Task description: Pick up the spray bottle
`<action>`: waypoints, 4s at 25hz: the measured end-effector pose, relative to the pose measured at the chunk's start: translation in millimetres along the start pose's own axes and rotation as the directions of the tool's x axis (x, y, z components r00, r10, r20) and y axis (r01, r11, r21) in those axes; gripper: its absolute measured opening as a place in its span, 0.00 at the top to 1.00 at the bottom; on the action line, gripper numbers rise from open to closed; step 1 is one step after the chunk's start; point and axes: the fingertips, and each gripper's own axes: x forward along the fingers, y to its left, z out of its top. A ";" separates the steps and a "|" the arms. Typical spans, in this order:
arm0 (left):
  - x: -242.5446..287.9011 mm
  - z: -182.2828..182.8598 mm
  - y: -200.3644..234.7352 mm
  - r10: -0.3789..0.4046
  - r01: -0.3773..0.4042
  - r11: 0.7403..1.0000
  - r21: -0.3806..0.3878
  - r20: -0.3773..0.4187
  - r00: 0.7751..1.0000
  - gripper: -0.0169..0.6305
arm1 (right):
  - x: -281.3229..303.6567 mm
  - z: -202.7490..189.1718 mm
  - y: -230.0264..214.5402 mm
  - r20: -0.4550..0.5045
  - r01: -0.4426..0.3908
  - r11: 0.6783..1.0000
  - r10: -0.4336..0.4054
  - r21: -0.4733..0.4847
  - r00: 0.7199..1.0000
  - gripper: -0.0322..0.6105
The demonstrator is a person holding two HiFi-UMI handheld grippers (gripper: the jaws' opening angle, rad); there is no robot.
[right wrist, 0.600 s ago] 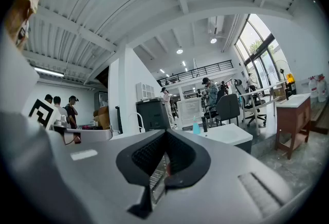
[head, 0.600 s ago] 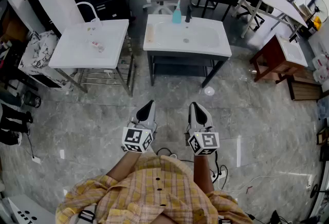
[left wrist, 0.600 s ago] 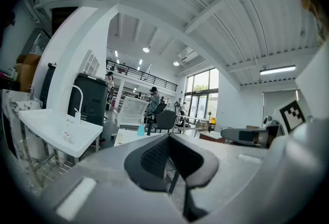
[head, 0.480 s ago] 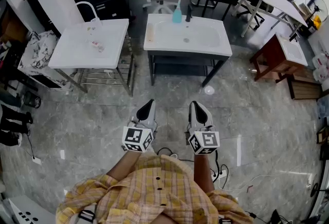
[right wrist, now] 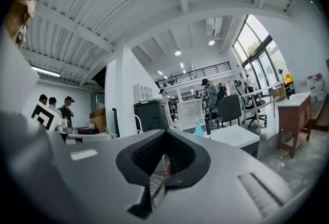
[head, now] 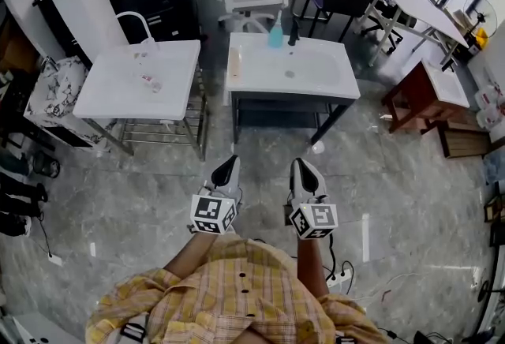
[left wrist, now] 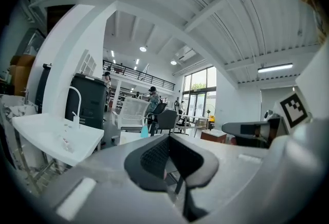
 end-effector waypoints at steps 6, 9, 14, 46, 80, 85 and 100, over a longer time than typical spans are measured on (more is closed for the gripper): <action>4.3 6.8 33.4 -0.034 0.034 0.999 0.011 0.010 0.999 0.98 | 30.8 -5.8 19.4 0.001 0.045 0.999 -0.045 0.005 0.999 0.95; 5.3 7.5 46.3 -0.040 0.040 0.999 0.034 0.006 0.999 0.98 | 41.8 -9.9 32.3 -0.008 0.043 0.999 -0.043 -0.014 0.999 0.95; 6.8 16.9 54.1 -0.038 0.038 0.998 0.057 0.010 0.999 0.98 | 53.6 -4.0 43.4 -0.019 0.034 0.999 -0.035 -0.035 0.999 0.95; 287.0 69.0 147.5 -0.065 0.065 0.993 0.094 -0.006 0.998 0.98 | 318.9 33.4 -89.1 -0.027 0.013 1.000 -0.013 -0.009 1.000 0.95; 472.2 67.7 194.5 -0.037 0.048 0.991 0.125 -0.090 0.995 0.98 | 489.9 12.6 -196.0 -0.145 0.022 0.998 -0.014 0.053 0.989 0.95; 494.6 67.7 211.3 -0.047 0.058 0.992 0.109 -0.107 0.993 0.98 | 516.9 12.1 -206.4 -0.158 0.048 0.998 -0.040 0.047 0.987 0.95; 549.8 55.4 241.1 -0.103 0.118 0.989 0.088 -0.161 0.982 0.98 | 583.3 -8.2 -232.1 -0.199 0.121 0.992 -0.114 0.023 0.973 0.95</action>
